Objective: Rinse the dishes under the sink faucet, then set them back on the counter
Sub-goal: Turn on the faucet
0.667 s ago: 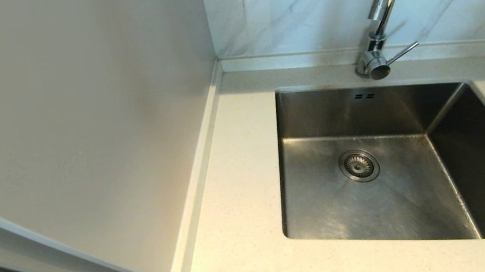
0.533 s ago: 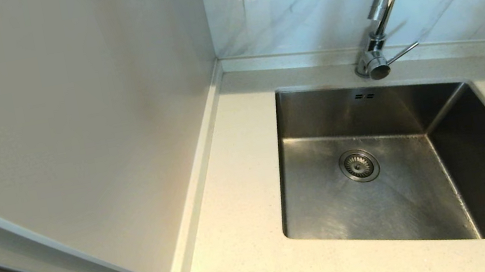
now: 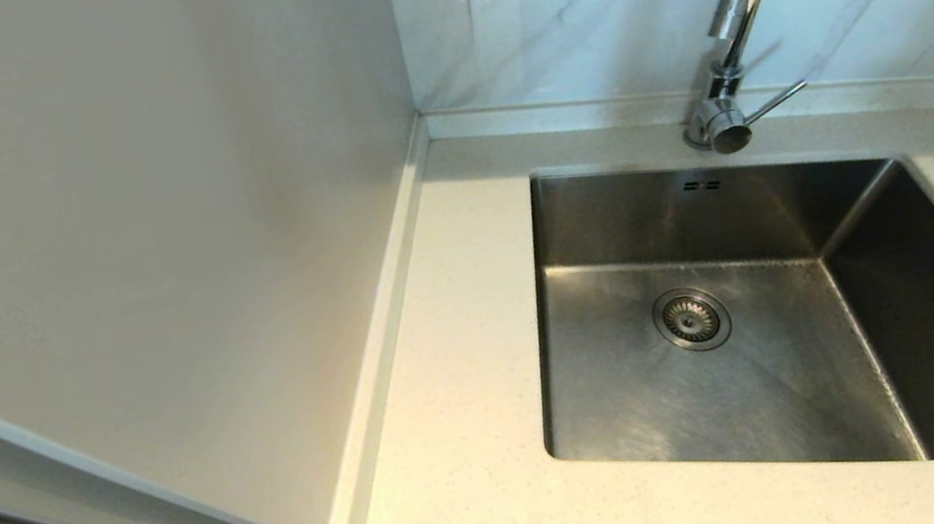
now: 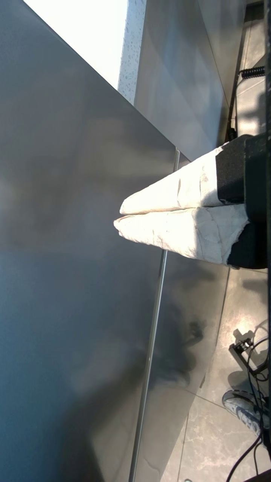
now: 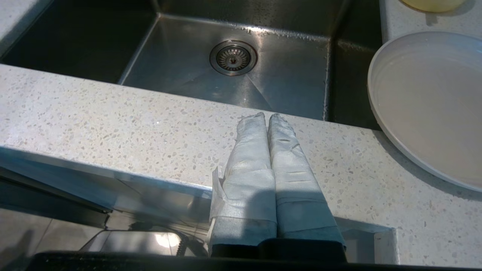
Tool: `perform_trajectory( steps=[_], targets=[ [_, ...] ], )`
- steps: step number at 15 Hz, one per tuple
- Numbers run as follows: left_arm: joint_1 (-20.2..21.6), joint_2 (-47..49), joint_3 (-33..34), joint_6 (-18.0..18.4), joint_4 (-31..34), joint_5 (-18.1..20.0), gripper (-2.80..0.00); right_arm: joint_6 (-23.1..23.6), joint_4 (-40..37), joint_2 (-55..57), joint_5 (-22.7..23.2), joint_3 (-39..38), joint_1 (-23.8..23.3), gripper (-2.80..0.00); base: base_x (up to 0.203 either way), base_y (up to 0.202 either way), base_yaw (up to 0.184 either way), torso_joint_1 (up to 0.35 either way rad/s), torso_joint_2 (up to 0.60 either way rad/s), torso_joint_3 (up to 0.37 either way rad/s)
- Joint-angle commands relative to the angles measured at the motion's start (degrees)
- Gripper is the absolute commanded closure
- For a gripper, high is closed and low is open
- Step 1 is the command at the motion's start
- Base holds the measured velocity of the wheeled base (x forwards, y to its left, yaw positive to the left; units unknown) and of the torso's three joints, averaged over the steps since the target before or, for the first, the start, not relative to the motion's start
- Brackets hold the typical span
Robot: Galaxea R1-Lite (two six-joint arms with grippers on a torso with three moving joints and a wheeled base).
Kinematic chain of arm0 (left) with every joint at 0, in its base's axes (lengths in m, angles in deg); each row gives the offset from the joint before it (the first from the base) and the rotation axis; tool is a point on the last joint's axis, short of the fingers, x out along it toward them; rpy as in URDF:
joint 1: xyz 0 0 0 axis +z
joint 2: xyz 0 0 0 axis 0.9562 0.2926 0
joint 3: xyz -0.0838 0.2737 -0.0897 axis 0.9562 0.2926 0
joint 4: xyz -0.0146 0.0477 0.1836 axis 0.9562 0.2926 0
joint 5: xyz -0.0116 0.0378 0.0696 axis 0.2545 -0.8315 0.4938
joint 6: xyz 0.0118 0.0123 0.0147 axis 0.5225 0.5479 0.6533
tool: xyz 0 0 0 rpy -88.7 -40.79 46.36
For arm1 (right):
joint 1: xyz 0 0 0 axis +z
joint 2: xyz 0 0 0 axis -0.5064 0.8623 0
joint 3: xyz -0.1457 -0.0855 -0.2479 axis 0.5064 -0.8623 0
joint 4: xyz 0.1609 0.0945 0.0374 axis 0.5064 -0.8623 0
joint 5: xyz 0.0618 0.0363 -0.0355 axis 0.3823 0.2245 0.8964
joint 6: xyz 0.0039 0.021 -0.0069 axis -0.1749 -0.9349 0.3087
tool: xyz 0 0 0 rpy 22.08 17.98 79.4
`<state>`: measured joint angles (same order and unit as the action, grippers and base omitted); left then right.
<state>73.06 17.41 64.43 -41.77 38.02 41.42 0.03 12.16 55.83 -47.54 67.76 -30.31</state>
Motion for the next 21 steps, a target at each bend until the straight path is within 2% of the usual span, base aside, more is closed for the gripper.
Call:
perform_trajectory(
  steps=[1, 5, 6, 8, 11, 13, 18, 21],
  targets=[
    [0.01, 0.00, 0.00, 0.02, 0.00, -0.04, 0.00, -0.62, 0.01, 0.03, -0.33, -0.18, -0.02, 0.00, 0.000, 0.000, 0.000, 0.000, 0.00, 0.000],
    [0.01, 0.00, 0.00, -0.07, 0.00, -0.04, 0.00, -1.10, -0.05, -0.01, -0.62, 0.19, -0.02, 0.00, 0.000, 0.000, 0.000, 0.000, 0.00, 0.000],
    [0.01, 0.00, 0.00, -0.07, 0.00, 0.05, 0.00, -1.06, -0.51, 0.15, -0.80, 2.23, 0.00, 0.00, 0.000, 0.000, 0.000, 0.000, 0.00, 0.000],
    [0.01, 0.00, 0.00, -0.07, 0.00, -0.04, 0.00, -2.24, -2.65, 3.99, -1.13, 9.54, 0.05, 0.00, 0.000, 0.000, 0.000, 0.000, 0.00, 0.000],
    [0.01, 0.00, 0.00, -0.07, 0.00, -0.04, 0.00, -8.69, -3.58, 16.05, -1.08, 21.98, 0.05, 0.00, 0.000, 0.000, 0.000, 0.000, 0.00, 0.000],
    [0.01, 0.00, 0.00, -0.07, 0.00, -0.04, 0.00, -11.74, -3.64, 24.40, -0.96, 27.45, 0.06, 0.00, 0.000, 0.000, 0.000, 0.000, 0.00, 0.000],
    [0.01, 0.00, 0.00, -0.07, 0.00, -0.04, 0.00, -14.99, 0.41, 49.14, -1.87, 45.27, 0.00, 0.00, 0.000, 0.000, 0.000, 0.000, 0.00, 0.000],
    [0.01, 0.00, 0.00, -0.07, 0.00, -0.04, 0.00, -14.80, 3.06, 63.16, -4.10, 60.36, 0.02, 0.00, 0.000, 0.000, 0.000, 0.000, 0.00, 0.000]
  ],
)
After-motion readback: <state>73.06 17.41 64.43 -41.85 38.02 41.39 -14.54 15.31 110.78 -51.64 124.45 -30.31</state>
